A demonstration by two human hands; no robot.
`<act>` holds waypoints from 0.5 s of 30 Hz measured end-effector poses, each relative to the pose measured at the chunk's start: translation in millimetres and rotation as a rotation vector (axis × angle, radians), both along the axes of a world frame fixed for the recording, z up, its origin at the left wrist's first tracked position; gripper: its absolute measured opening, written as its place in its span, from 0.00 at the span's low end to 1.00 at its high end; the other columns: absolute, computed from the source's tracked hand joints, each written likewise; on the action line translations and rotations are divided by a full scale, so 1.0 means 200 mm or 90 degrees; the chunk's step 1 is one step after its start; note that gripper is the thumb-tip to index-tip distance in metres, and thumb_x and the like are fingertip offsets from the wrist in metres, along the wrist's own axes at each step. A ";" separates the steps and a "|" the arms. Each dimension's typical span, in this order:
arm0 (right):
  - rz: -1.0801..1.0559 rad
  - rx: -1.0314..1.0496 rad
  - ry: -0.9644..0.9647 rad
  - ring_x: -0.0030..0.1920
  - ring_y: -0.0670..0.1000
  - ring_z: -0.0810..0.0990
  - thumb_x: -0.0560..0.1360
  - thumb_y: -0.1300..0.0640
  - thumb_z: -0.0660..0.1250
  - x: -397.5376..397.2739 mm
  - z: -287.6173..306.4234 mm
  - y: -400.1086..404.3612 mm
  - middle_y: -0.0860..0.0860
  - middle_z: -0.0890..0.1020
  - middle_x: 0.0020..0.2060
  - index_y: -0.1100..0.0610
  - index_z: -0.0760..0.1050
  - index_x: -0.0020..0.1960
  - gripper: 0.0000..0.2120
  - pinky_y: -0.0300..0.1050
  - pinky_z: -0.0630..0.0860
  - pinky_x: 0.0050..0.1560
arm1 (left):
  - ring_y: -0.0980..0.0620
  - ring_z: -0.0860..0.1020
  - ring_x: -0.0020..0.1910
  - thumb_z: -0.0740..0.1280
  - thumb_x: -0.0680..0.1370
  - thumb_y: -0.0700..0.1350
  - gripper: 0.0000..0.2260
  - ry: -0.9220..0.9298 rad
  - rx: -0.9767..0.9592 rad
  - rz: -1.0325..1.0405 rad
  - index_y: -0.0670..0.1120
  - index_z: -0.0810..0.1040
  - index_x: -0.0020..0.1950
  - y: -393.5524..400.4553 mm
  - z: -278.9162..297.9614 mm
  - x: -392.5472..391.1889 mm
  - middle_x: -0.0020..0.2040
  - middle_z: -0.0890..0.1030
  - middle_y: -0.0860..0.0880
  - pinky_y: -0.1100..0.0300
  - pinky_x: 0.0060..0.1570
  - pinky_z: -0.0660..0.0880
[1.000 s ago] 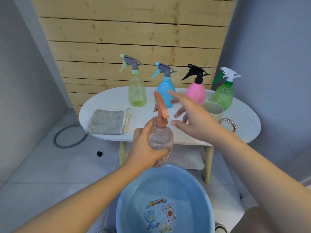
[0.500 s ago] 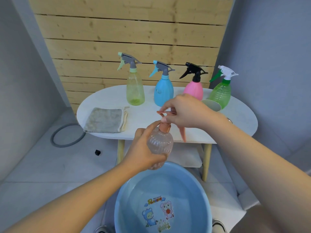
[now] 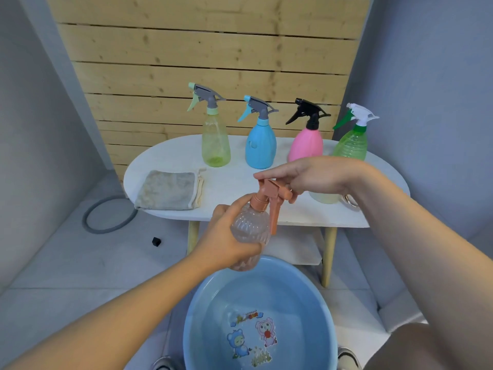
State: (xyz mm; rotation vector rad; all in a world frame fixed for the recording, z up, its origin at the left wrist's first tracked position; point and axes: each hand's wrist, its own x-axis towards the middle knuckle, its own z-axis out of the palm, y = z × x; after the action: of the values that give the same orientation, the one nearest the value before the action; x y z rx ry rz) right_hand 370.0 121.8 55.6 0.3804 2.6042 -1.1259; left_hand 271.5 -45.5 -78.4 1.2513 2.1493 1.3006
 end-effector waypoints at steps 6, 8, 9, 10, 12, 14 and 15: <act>0.045 0.183 0.083 0.46 0.47 0.76 0.75 0.56 0.68 -0.03 -0.04 0.05 0.54 0.79 0.51 0.46 0.78 0.57 0.11 0.39 0.72 0.52 | 0.69 0.69 0.56 0.76 0.62 0.48 0.41 0.005 -0.001 -0.025 0.78 0.57 0.61 0.02 0.01 0.00 0.59 0.68 0.52 0.80 0.49 0.65; -0.015 0.188 0.149 0.37 0.42 0.75 0.72 0.50 0.71 -0.03 -0.05 0.03 0.53 0.80 0.45 0.50 0.81 0.46 0.06 0.38 0.73 0.42 | 0.64 0.69 0.59 0.76 0.61 0.50 0.41 0.021 0.011 -0.023 0.76 0.58 0.64 0.02 0.02 0.01 0.61 0.69 0.51 0.77 0.53 0.65; -0.048 0.182 0.169 0.33 0.41 0.75 0.72 0.48 0.71 -0.03 -0.07 0.02 0.53 0.81 0.41 0.54 0.82 0.43 0.09 0.34 0.74 0.35 | 0.65 0.70 0.57 0.76 0.62 0.49 0.40 0.014 0.015 -0.011 0.75 0.59 0.63 0.02 0.02 0.01 0.61 0.68 0.51 0.77 0.52 0.65; -0.082 0.182 0.179 0.30 0.42 0.75 0.72 0.48 0.71 -0.04 -0.09 0.00 0.54 0.82 0.37 0.58 0.81 0.42 0.12 0.33 0.72 0.28 | 0.66 0.70 0.54 0.77 0.63 0.47 0.39 0.004 0.018 0.000 0.75 0.59 0.61 0.02 0.02 0.02 0.59 0.68 0.51 0.80 0.49 0.64; -0.150 0.170 0.204 0.28 0.47 0.77 0.73 0.50 0.70 -0.07 -0.13 -0.04 0.56 0.83 0.34 0.58 0.79 0.51 0.13 0.34 0.71 0.24 | 0.68 0.70 0.51 0.77 0.63 0.46 0.38 -0.005 0.025 0.020 0.72 0.60 0.62 0.03 0.02 0.01 0.58 0.68 0.50 0.82 0.45 0.64; -0.196 0.162 0.254 0.27 0.49 0.79 0.74 0.51 0.69 -0.10 -0.16 -0.10 0.54 0.82 0.33 0.48 0.66 0.69 0.26 0.37 0.72 0.23 | 0.67 0.72 0.52 0.74 0.59 0.50 0.38 -0.013 0.029 0.032 0.69 0.63 0.64 0.03 0.01 0.00 0.58 0.70 0.50 0.78 0.49 0.67; -0.183 0.176 0.275 0.28 0.49 0.79 0.74 0.52 0.68 -0.11 -0.17 -0.12 0.52 0.82 0.33 0.44 0.58 0.73 0.31 0.37 0.72 0.23 | 0.66 0.73 0.52 0.73 0.58 0.52 0.37 -0.019 0.031 0.034 0.68 0.64 0.64 0.03 0.01 0.00 0.58 0.71 0.49 0.74 0.52 0.69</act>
State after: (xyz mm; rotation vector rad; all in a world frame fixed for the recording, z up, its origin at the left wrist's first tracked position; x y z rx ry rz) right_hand 348.8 98.3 21.8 0.6525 3.1819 -1.0234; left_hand 271.7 -38.6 -75.5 1.1928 2.1563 1.3931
